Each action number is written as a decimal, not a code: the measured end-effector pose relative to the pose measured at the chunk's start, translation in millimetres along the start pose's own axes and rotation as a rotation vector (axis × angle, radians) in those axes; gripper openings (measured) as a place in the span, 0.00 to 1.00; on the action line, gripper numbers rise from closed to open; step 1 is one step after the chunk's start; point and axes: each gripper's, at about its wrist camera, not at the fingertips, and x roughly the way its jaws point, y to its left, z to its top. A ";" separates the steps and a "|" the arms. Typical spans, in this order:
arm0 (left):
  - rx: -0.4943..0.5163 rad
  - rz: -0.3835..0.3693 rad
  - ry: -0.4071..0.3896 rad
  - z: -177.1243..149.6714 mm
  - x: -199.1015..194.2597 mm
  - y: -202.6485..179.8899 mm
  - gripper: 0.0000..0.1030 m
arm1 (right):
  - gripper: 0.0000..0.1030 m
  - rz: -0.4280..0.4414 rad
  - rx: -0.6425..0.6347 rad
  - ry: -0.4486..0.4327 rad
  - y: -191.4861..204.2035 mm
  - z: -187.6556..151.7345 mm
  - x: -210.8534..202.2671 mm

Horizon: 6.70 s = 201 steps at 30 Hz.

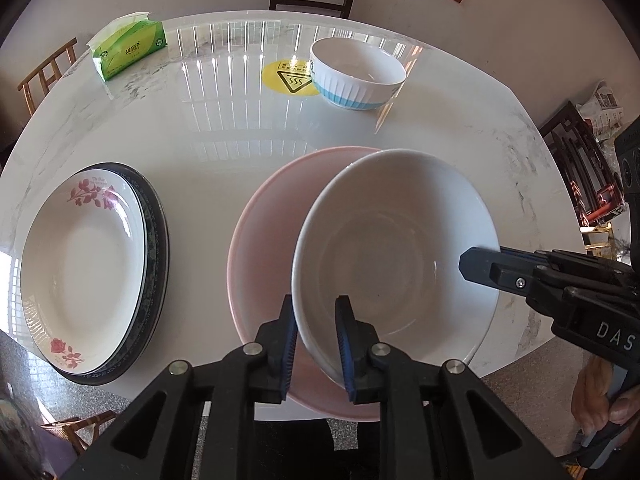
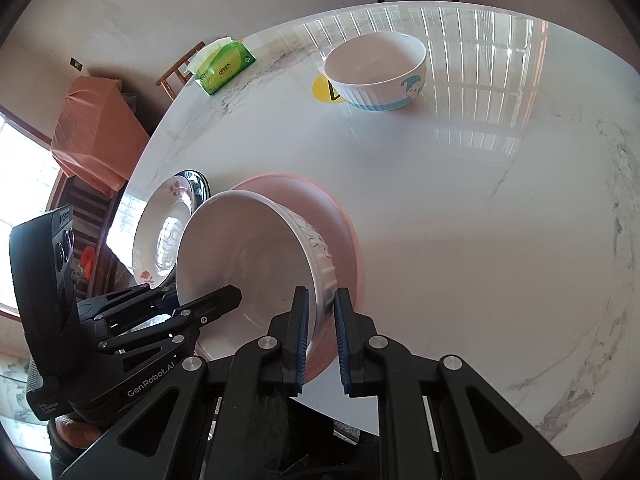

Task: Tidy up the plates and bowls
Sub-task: 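Lower the white bowl into the pink bowl and open the left gripper, then withdraw the left gripper and move it to the white cat-print bowl, then close the left gripper on the rim of the cat-print bowl, then lift the cat-print bowl with the left gripper and carry it over the bowl stack, then lower the cat-print bowl into the stacked bowls and open the left gripper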

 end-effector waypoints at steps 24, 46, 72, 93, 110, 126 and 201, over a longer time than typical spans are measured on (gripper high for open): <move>0.071 0.013 -0.086 1.4 -31.8 -9.6 0.42 | 0.34 0.023 -0.046 -0.151 1.9 -4.0 -21.6; 0.000 -0.231 -0.475 42.9 -79.6 23.3 0.61 | 0.63 -0.323 -0.233 -0.832 -84.8 -10.0 -53.1; -0.032 -0.133 -0.299 152.9 3.4 48.5 0.61 | 1.00 -0.363 -0.110 -0.883 -105.5 -12.2 -34.4; 0.056 -0.129 -0.069 232.9 93.0 21.9 0.61 | 0.41 -0.035 -0.071 -0.121 -106.1 198.1 42.3; 0.040 0.013 0.021 237.3 131.2 16.5 0.12 | 0.13 -0.117 -0.105 0.036 -88.9 218.1 89.5; 0.006 -0.008 -0.007 220.0 88.1 20.2 0.12 | 0.11 -0.024 -0.008 0.044 -81.0 197.9 59.8; -0.059 -0.107 -0.242 -10.5 -60.3 35.9 0.36 | 0.38 0.041 -0.128 -0.285 -1.7 -29.3 -49.8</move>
